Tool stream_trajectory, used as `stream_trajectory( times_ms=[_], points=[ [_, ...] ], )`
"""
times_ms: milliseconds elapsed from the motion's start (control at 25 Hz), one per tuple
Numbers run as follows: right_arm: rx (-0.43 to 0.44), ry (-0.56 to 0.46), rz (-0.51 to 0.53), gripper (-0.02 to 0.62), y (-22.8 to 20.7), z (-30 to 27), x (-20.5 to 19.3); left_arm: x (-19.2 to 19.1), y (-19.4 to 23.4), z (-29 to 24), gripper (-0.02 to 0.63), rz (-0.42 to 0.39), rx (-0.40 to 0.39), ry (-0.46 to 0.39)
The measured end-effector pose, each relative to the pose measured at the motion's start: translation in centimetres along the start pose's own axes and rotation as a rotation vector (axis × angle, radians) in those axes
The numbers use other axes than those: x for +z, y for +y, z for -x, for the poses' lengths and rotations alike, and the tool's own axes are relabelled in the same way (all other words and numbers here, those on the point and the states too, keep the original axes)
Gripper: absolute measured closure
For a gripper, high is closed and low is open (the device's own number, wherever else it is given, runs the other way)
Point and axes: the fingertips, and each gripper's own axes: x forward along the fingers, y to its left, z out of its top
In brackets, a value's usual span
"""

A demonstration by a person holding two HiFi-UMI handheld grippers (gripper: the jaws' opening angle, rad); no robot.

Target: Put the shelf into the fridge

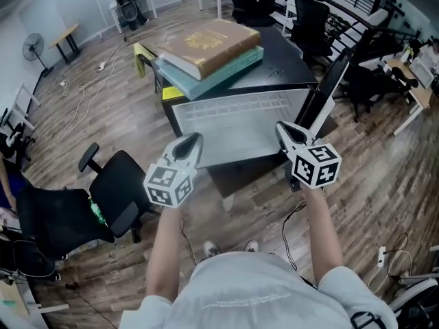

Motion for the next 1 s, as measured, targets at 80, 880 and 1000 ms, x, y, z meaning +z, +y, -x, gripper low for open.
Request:
stream_trajectory(
  times_ms=[80,880,1000],
  points=[
    [0.012,-0.024,0.031,0.578,0.7,1.1,1.1,1.3,-0.3,0.8,0.575,-0.017,-0.011,-0.022],
    [0.098,-0.093,0.212,0.58,7.3,4.6,6.6,9.7,-3.5,5.1,0.577,-0.289,0.012,-0.118],
    [0.091,-0.086,0.216,0.58,7.2,4.5,6.2,9.3,-3.4,5.1,0.577,-0.28,0.013,-0.114]
  ],
)
